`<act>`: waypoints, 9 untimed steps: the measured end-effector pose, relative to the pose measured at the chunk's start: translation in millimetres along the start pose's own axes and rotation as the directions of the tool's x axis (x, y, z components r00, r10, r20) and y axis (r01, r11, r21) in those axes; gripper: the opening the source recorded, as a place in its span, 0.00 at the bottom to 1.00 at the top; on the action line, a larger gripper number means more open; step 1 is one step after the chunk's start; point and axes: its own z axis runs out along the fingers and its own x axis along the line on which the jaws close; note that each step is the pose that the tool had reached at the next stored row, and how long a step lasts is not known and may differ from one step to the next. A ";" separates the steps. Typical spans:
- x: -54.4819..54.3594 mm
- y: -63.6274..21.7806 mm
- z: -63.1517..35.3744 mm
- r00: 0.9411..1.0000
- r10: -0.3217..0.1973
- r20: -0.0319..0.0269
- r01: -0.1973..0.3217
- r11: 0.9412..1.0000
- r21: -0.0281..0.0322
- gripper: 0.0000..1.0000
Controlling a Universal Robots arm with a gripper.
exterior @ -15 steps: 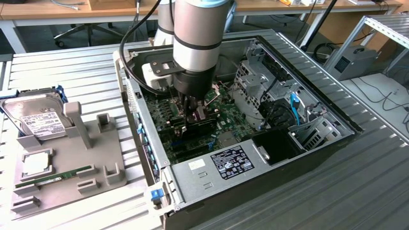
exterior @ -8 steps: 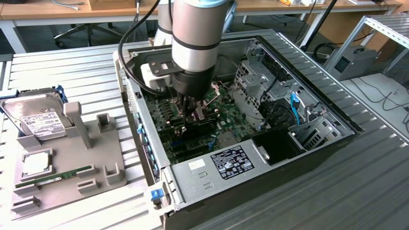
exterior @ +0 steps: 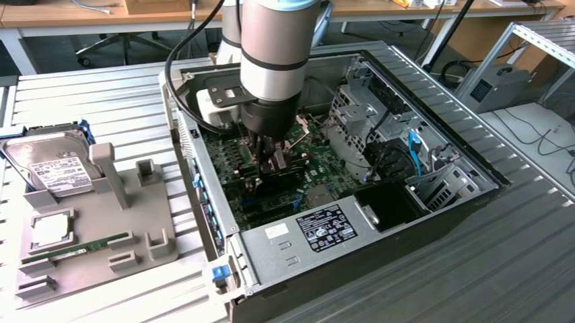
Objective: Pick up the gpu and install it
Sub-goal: 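Press down on the gpu until it lock into place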
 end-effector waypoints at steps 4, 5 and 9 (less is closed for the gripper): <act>-0.6 0.0 0.1 1.000 0.000 0.001 0.000 1.000 0.000 0.11; -0.8 0.0 0.1 1.000 0.000 0.001 0.000 1.000 0.000 0.11; -1.1 0.1 0.3 1.000 0.000 0.001 0.000 1.000 0.000 0.11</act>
